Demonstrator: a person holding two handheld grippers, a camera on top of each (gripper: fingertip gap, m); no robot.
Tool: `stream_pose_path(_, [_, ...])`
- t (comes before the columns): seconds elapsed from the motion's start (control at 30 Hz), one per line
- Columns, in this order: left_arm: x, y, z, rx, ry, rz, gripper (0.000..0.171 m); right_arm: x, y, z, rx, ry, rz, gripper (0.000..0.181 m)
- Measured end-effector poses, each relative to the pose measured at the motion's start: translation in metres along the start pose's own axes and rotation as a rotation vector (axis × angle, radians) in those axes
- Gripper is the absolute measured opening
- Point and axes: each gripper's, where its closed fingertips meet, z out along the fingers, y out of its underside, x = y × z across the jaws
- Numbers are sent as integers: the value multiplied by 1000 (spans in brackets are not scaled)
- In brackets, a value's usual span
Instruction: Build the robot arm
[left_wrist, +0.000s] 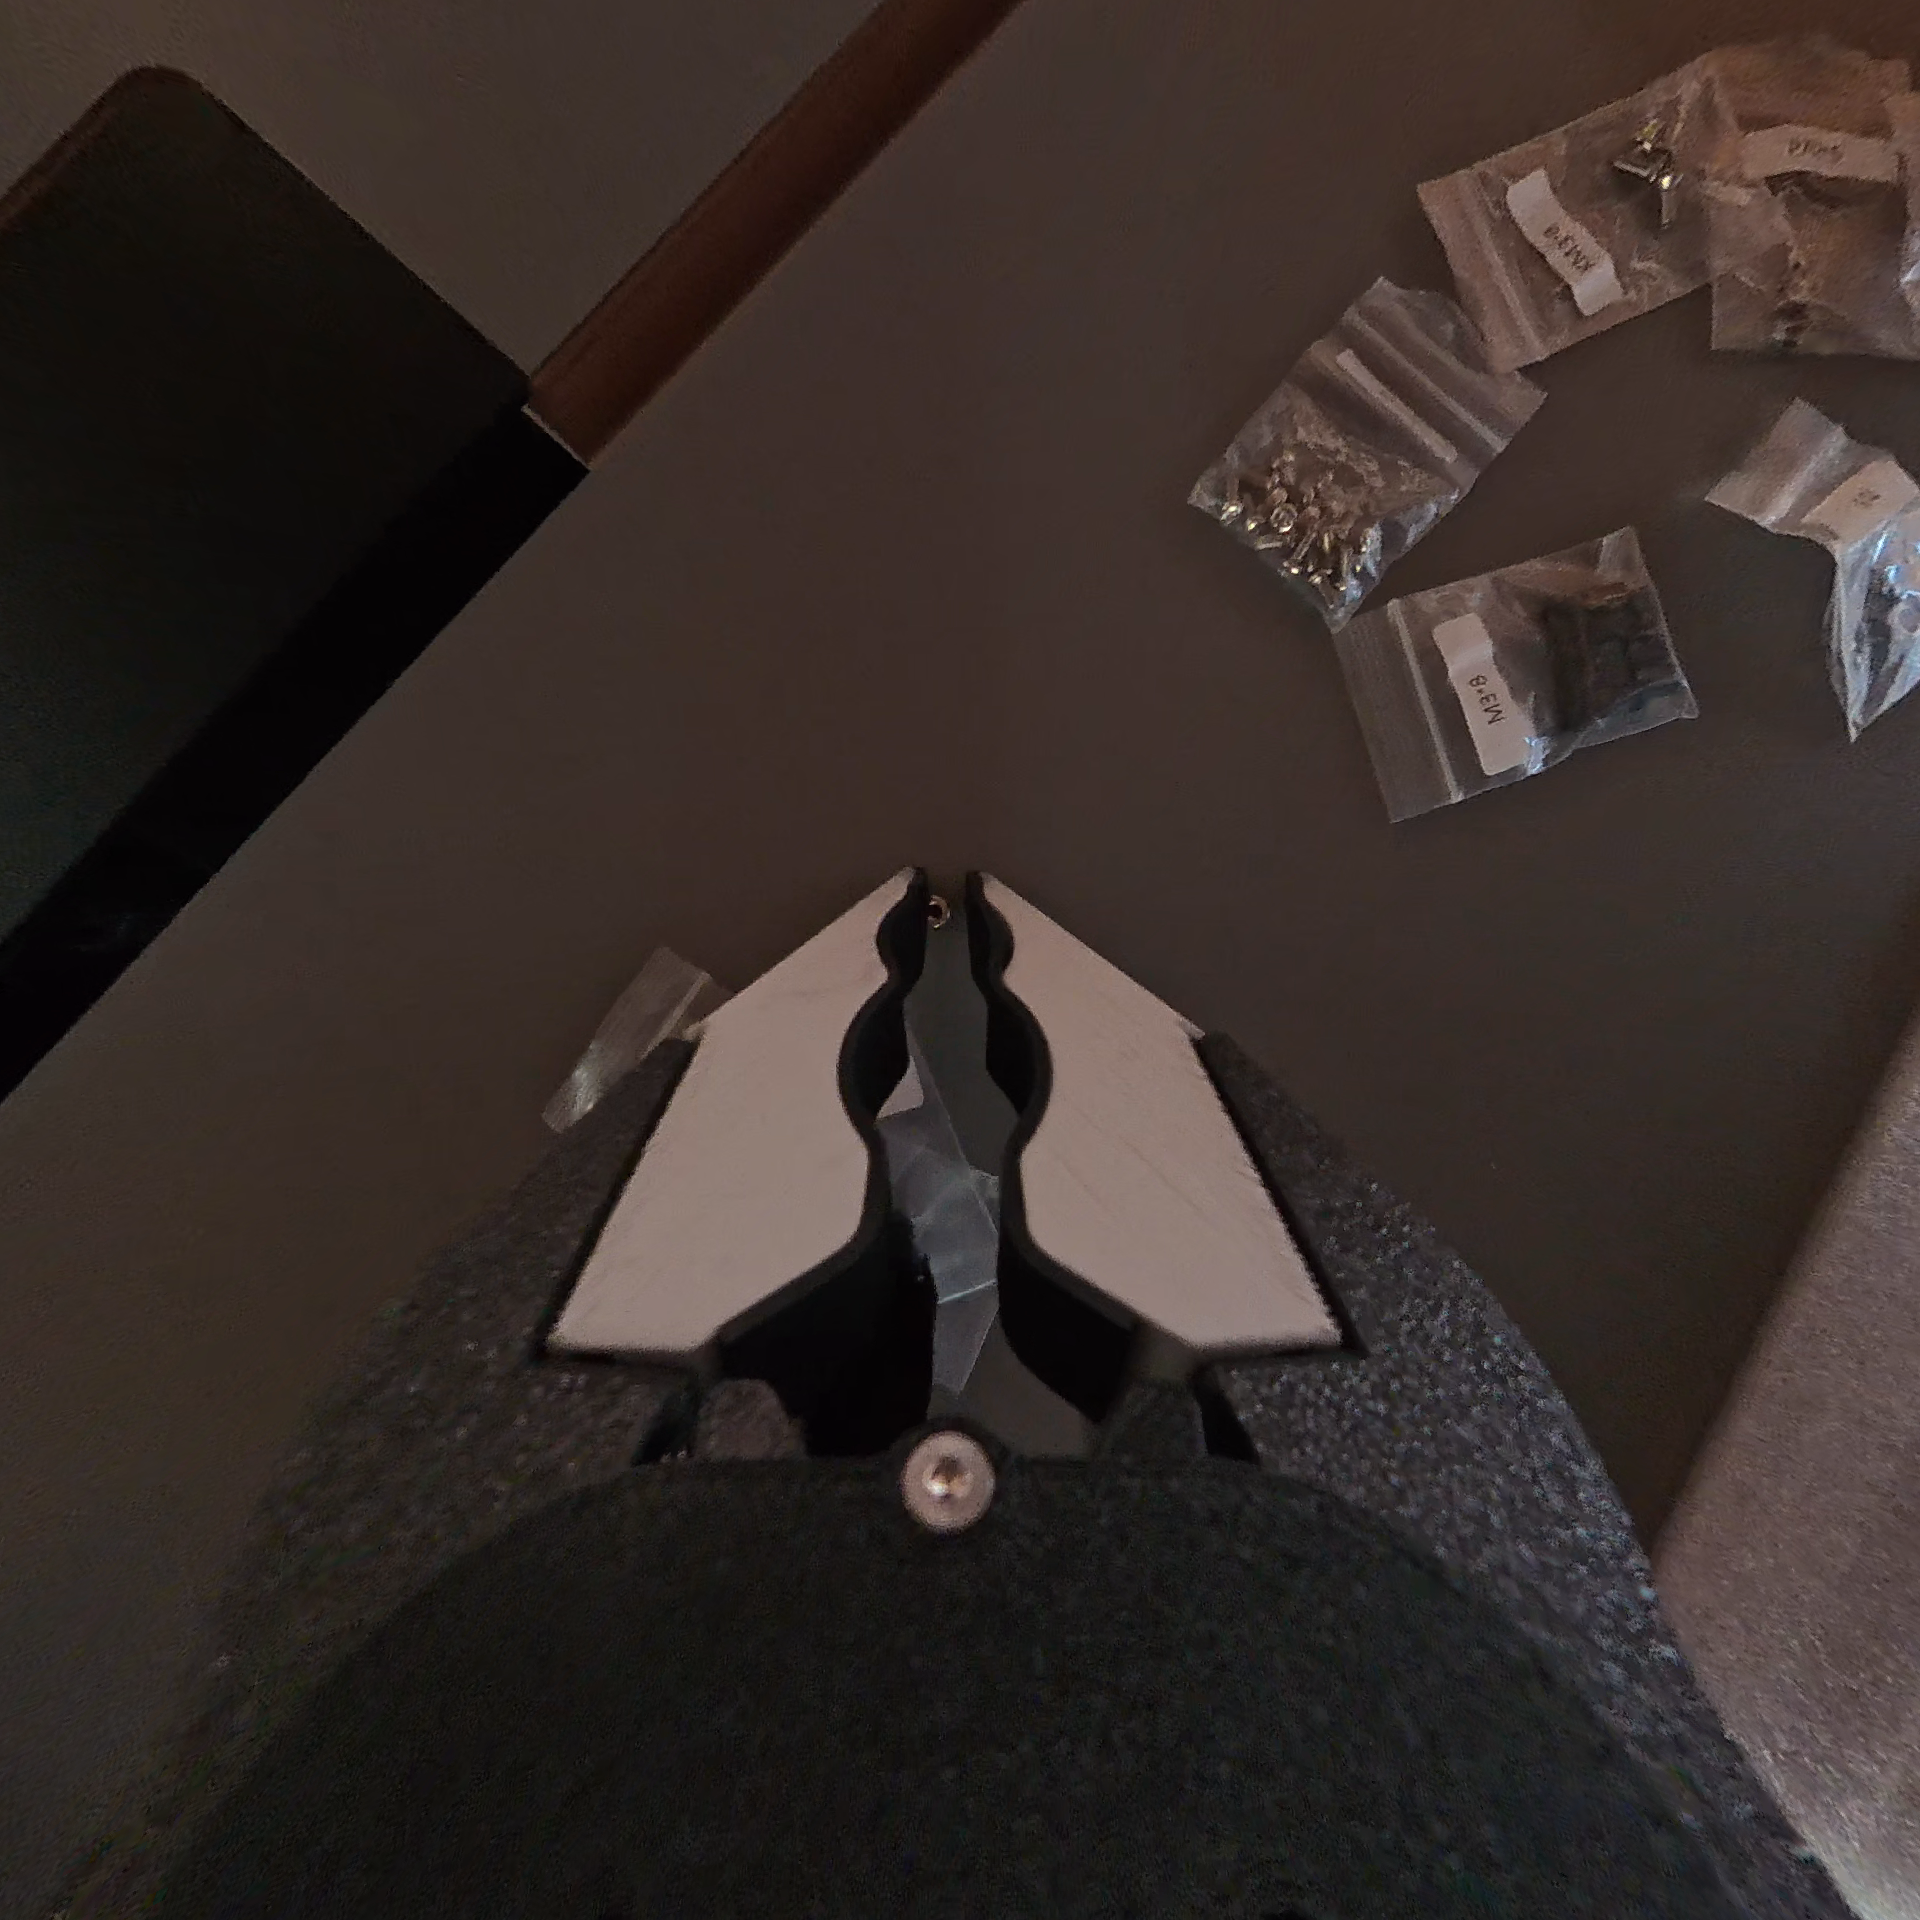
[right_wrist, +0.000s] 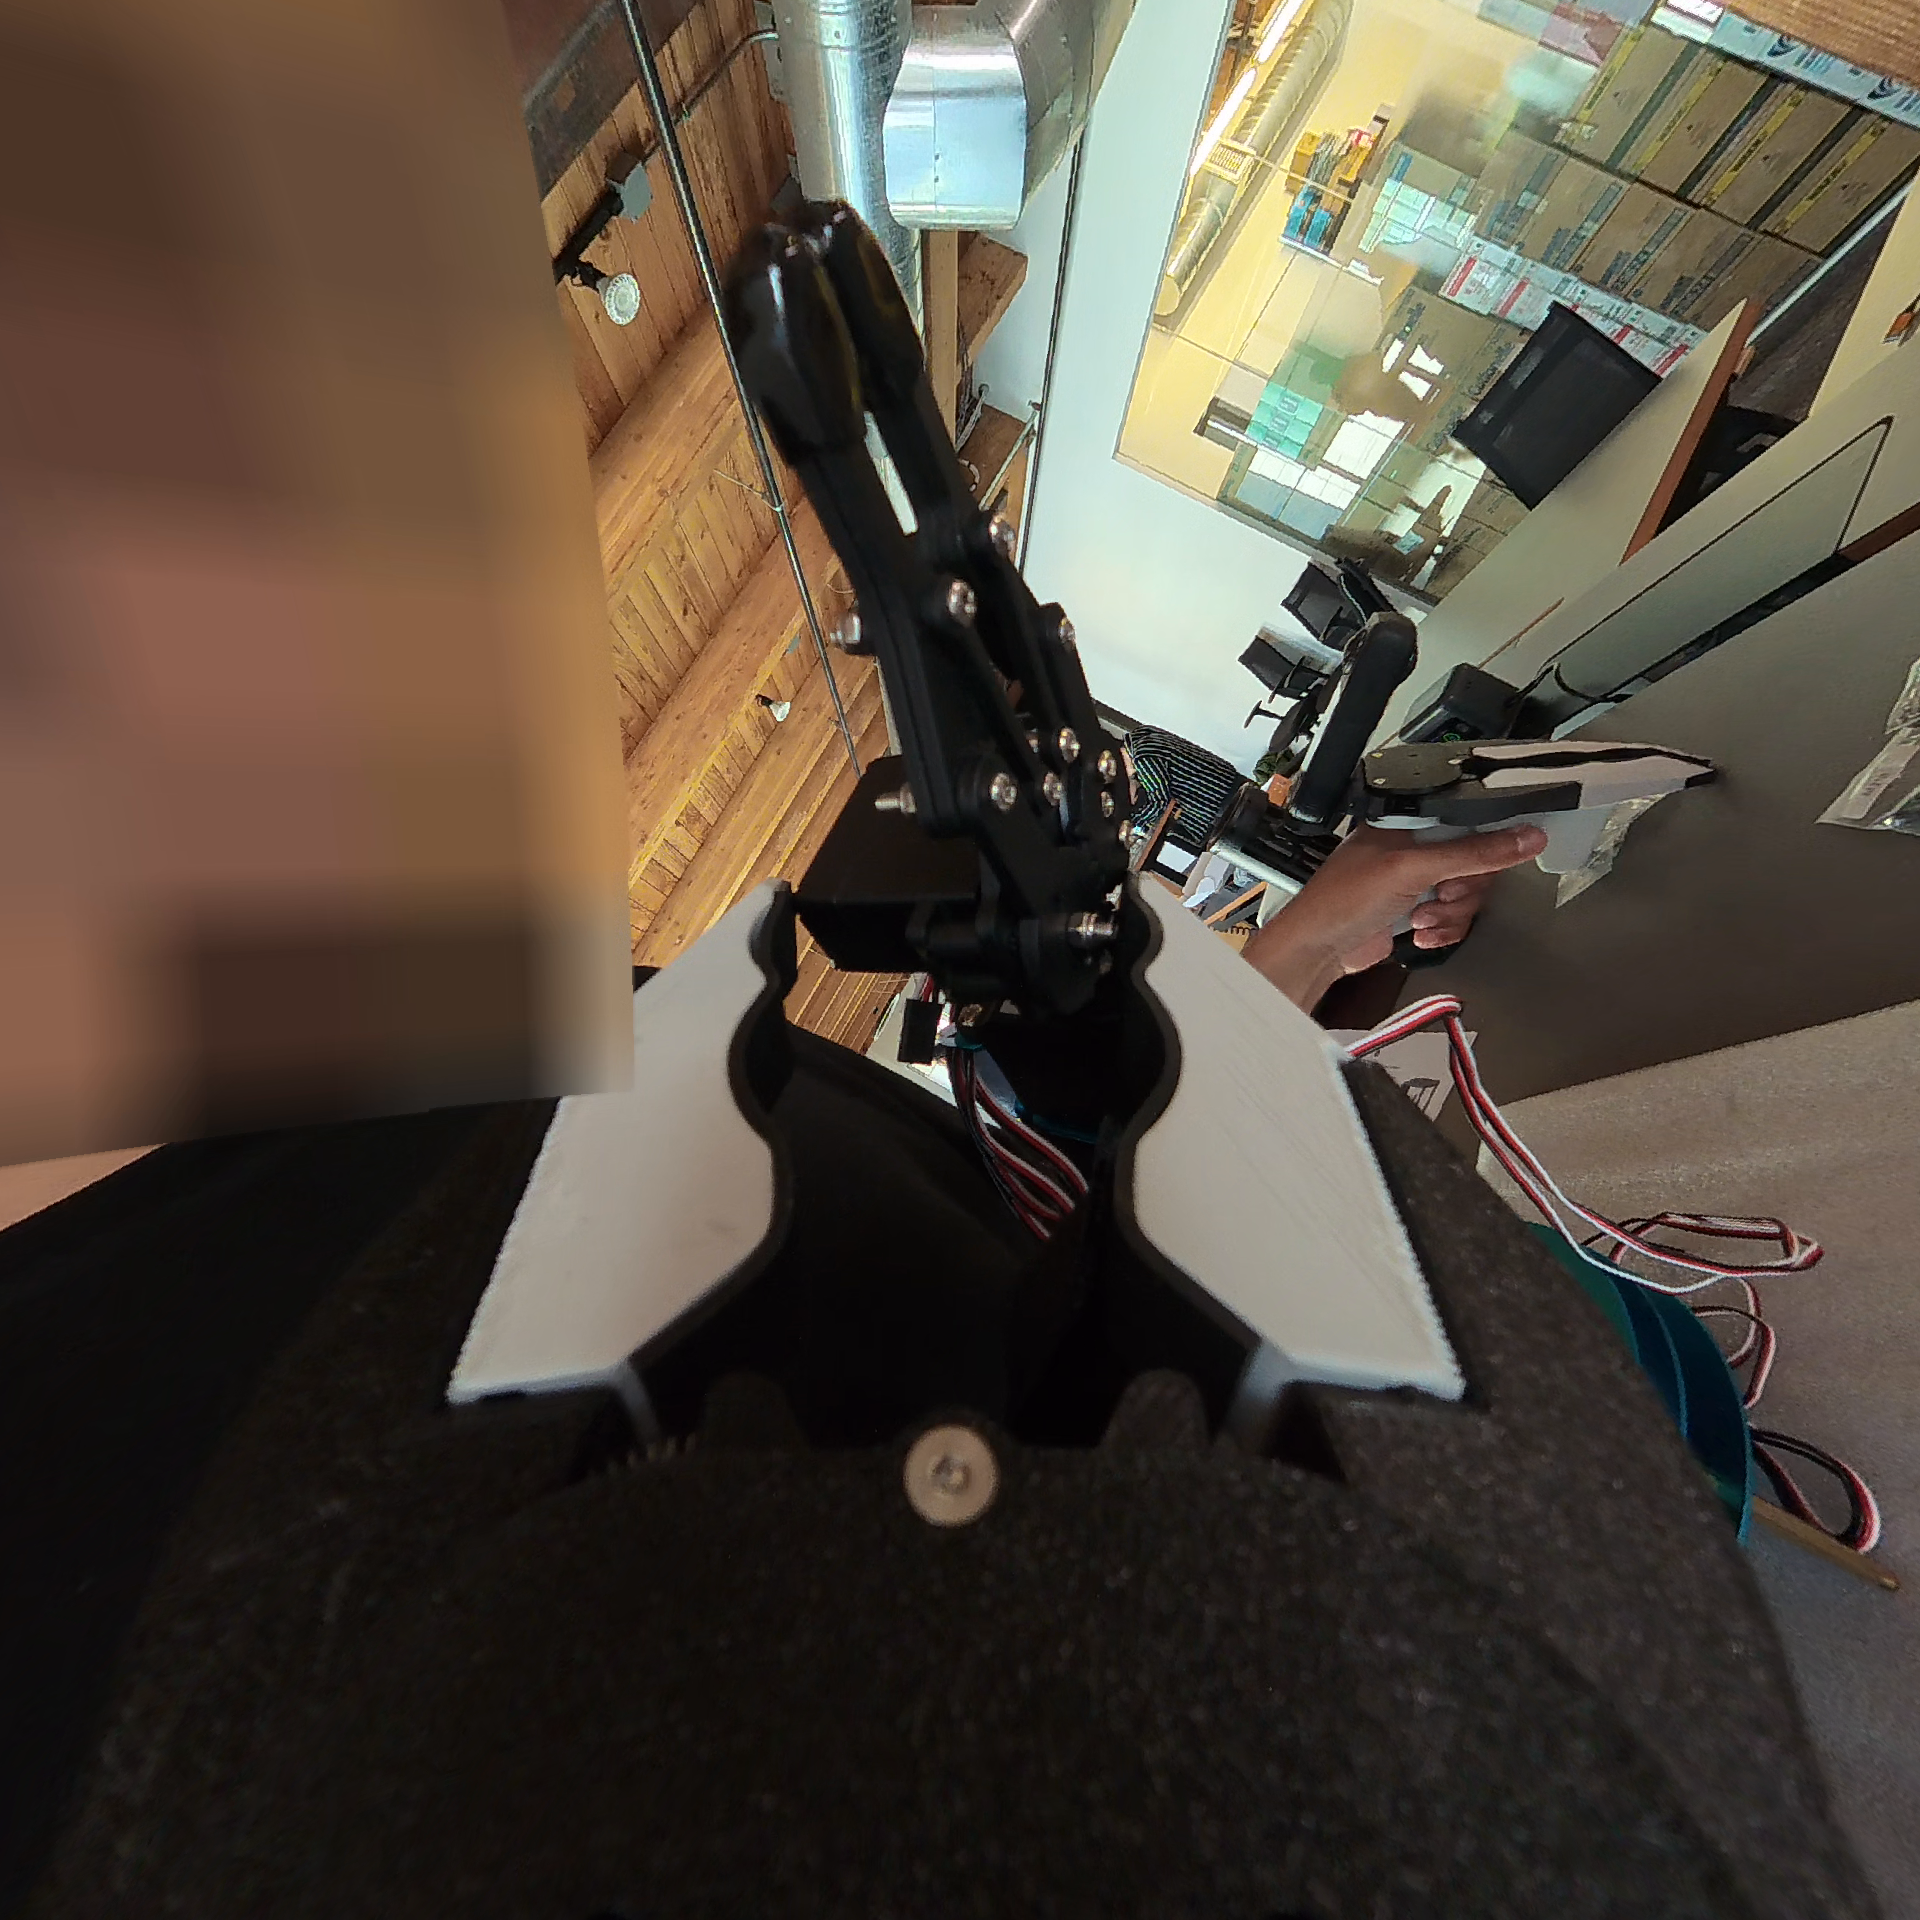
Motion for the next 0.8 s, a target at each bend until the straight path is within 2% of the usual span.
stream_pose_path(0.17, [-5,3,-3,-9,-37,7,16,1,0,1,-1,4,0,61])
stream_pose_path(0.33, [-4,5,-4,-31,-5,27,15,1,-1,1,-1,1,5,61])
stream_pose_path(0.47, [-3,5,-4,-63,16,17,14,1,-1,0,1,-1,5,61])
stream_pose_path(0.6, [-3,7,-4,-98,18,22,4,1,-1,-1,2,-3,5,61])
stream_pose_path(0.8, [-1,6,-4,-73,6,80,4,1,-1,0,-5,-6,3,62])
